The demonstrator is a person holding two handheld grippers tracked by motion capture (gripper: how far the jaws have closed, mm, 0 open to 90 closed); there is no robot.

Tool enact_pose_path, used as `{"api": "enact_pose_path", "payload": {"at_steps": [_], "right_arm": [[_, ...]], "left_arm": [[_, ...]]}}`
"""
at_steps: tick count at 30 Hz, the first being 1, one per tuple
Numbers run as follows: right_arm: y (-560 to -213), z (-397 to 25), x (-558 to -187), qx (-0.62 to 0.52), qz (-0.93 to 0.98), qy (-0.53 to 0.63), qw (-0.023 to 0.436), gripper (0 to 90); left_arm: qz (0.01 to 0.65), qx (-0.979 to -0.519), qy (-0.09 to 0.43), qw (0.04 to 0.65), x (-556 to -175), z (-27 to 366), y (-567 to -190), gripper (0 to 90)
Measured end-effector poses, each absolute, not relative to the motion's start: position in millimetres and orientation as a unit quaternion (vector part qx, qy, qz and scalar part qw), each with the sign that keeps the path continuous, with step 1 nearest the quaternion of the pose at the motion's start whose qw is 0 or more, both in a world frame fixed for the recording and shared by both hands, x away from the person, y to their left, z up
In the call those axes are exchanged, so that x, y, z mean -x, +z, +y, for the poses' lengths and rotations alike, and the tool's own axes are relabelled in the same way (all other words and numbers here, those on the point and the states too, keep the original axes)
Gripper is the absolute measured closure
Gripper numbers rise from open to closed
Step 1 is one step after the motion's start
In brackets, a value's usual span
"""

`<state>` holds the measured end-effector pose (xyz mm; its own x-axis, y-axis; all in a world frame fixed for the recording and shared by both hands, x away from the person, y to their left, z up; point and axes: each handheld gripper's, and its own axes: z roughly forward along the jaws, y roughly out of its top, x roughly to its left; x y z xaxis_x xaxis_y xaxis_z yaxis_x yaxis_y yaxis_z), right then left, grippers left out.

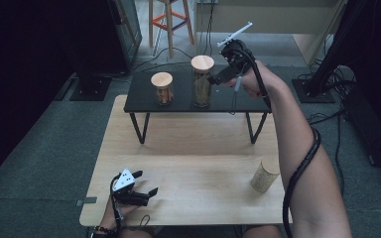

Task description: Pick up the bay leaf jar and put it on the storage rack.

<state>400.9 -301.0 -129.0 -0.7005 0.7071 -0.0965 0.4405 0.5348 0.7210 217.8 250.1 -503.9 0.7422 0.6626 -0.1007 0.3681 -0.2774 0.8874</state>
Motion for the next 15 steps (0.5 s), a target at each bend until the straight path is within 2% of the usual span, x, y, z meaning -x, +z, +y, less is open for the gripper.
{"api": "enact_pose_path", "payload": {"at_steps": [15], "right_arm": [[-132.6, -337.1, -366.7, -0.359, 0.842, 0.344, 0.208, 0.2]], "left_arm": [[0.331, -0.786, 0.148, 0.501, -217.1, 248.9, -503.7, 3.4]]}}
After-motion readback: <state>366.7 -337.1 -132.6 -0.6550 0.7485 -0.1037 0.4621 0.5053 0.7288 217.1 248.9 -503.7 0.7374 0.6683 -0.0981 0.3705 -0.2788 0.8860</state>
